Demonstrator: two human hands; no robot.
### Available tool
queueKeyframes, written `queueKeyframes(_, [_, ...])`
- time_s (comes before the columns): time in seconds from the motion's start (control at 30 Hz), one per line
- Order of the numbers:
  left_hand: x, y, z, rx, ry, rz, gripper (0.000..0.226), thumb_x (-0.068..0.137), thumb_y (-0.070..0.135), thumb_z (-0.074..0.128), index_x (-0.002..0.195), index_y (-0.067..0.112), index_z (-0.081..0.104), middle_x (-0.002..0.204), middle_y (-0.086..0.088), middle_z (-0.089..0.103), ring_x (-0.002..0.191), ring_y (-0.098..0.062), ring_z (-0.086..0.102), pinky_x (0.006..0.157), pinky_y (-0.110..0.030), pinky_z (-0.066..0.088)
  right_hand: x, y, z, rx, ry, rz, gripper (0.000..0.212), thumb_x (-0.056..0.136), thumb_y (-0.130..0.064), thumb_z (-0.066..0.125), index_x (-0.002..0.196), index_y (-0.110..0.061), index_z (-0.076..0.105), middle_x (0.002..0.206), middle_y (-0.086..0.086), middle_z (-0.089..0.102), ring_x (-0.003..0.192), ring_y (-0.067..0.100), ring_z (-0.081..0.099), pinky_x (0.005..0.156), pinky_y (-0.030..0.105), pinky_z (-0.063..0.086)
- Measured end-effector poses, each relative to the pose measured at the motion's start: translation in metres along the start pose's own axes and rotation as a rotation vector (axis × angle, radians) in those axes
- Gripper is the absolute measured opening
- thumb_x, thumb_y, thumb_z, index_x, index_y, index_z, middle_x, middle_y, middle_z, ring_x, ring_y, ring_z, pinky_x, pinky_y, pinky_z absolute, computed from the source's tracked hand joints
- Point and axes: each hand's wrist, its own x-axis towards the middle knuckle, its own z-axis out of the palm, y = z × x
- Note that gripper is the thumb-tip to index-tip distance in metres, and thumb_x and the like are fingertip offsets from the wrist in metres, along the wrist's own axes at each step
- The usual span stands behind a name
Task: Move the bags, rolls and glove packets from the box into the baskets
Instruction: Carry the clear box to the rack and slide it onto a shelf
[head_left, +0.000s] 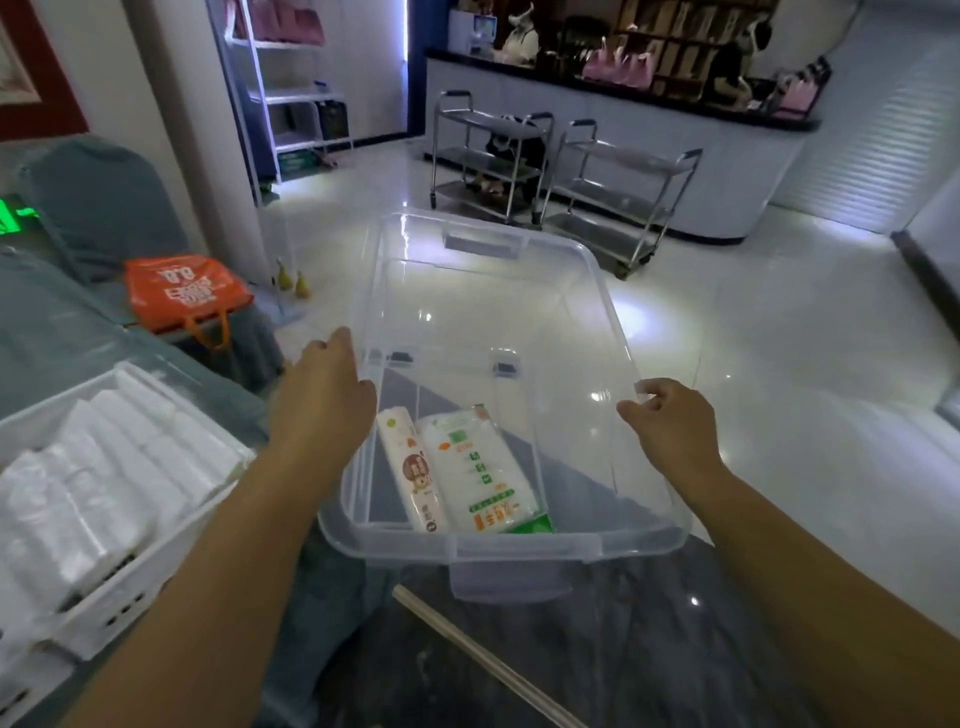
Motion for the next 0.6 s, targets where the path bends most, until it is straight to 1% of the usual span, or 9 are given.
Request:
queueKeyframes(0.07, [0.028, 0.0, 0.029, 0.015, -0.03, 0.003, 0.032, 0.089, 0.014, 0.053, 0.119, 0.018, 0.044, 0.117, -0.013, 0.058, 0.097, -0.032, 0.059, 0.077, -0.04, 0.049, 0.03, 0.011, 0.021, -0.002, -0.015, 0.025, 0.038, 0.085, -0.031, 0.064, 0.118, -0.013, 0.059, 0.111, 0.01, 0.066, 0.08, 0.014, 0.056, 0.076, 0.025, 0.043])
queueKeyframes(0.17, [0.081, -0.001, 0.073, 0.033, -0.082, -0.013, 0.042, 0.09, 0.014, 0.052, 0.129, 0.016, 0.038, 0.126, -0.014, 0.053, 0.104, -0.032, 0.057, 0.08, -0.039, 0.048, 0.08, 0.02, 0.057, -0.019, -0.037, 0.064, 0.038, 0.085, -0.031, 0.064, 0.119, -0.013, 0.058, 0.114, 0.01, 0.065, 0.082, 0.014, 0.055, 0.076, 0.024, 0.043])
queueKeyframes(0.27, [0.146, -0.005, 0.116, 0.045, -0.125, -0.003, 0.041, 0.089, 0.012, 0.052, 0.129, 0.012, 0.04, 0.124, -0.015, 0.054, 0.105, -0.033, 0.056, 0.082, -0.04, 0.047, 0.138, 0.018, 0.091, -0.04, -0.052, 0.097, 0.039, 0.086, -0.03, 0.063, 0.12, -0.012, 0.057, 0.116, 0.01, 0.064, 0.085, 0.014, 0.054, 0.077, 0.025, 0.043])
queueKeyframes(0.33, [0.191, -0.009, 0.142, 0.04, -0.166, 0.018, 0.036, 0.088, 0.011, 0.053, 0.123, 0.008, 0.045, 0.116, -0.017, 0.056, 0.098, -0.031, 0.057, 0.076, -0.035, 0.045, 0.177, 0.011, 0.11, -0.061, -0.062, 0.125, 0.039, 0.086, -0.029, 0.063, 0.12, -0.012, 0.057, 0.116, 0.011, 0.064, 0.087, 0.016, 0.056, 0.078, 0.025, 0.043])
queueKeyframes(0.4, [0.232, -0.011, 0.167, -0.017, -0.23, 0.01, 0.029, 0.089, 0.011, 0.054, 0.117, 0.004, 0.049, 0.11, -0.017, 0.059, 0.086, -0.023, 0.055, 0.07, -0.024, 0.038, 0.214, 0.006, 0.126, -0.081, -0.065, 0.149, 0.039, 0.086, -0.029, 0.063, 0.12, -0.012, 0.057, 0.115, 0.011, 0.064, 0.089, 0.019, 0.059, 0.078, 0.025, 0.043])
queueKeyframes(0.43, [0.251, -0.01, 0.179, -0.038, -0.25, 0.001, 0.027, 0.089, 0.012, 0.054, 0.115, 0.004, 0.051, 0.108, -0.017, 0.06, 0.082, -0.019, 0.054, 0.069, -0.022, 0.038, 0.233, 0.003, 0.133, -0.094, -0.065, 0.16, 0.039, 0.086, -0.029, 0.063, 0.12, -0.012, 0.056, 0.115, 0.011, 0.064, 0.09, 0.02, 0.06, 0.078, 0.025, 0.043])
queueKeyframes(0.5, [0.284, -0.007, 0.2, -0.013, -0.236, -0.003, 0.029, 0.089, 0.016, 0.056, 0.116, 0.009, 0.049, 0.108, -0.014, 0.06, 0.082, -0.019, 0.056, 0.069, -0.027, 0.045, 0.267, 0.0, 0.145, -0.114, -0.065, 0.178, 0.039, 0.086, -0.029, 0.063, 0.121, -0.012, 0.056, 0.115, 0.012, 0.064, 0.094, 0.022, 0.061, 0.079, 0.025, 0.041])
queueKeyframes(0.53, [0.299, -0.006, 0.21, 0.002, -0.226, 0.006, 0.031, 0.088, 0.016, 0.056, 0.117, 0.011, 0.048, 0.106, -0.012, 0.059, 0.08, -0.02, 0.057, 0.065, -0.028, 0.047, 0.283, -0.002, 0.152, -0.121, -0.065, 0.185, 0.039, 0.086, -0.029, 0.063, 0.121, -0.012, 0.056, 0.115, 0.012, 0.064, 0.095, 0.023, 0.061, 0.079, 0.024, 0.041])
queueKeyframes(0.6, [0.33, -0.003, 0.232, -0.003, -0.23, 0.034, 0.03, 0.087, 0.015, 0.054, 0.116, 0.013, 0.047, 0.098, -0.005, 0.056, 0.07, -0.014, 0.051, 0.053, -0.021, 0.039, 0.316, -0.001, 0.164, -0.14, -0.066, 0.192, 0.039, 0.086, -0.029, 0.063, 0.12, -0.012, 0.057, 0.116, 0.011, 0.065, 0.097, 0.024, 0.062, 0.081, 0.025, 0.041])
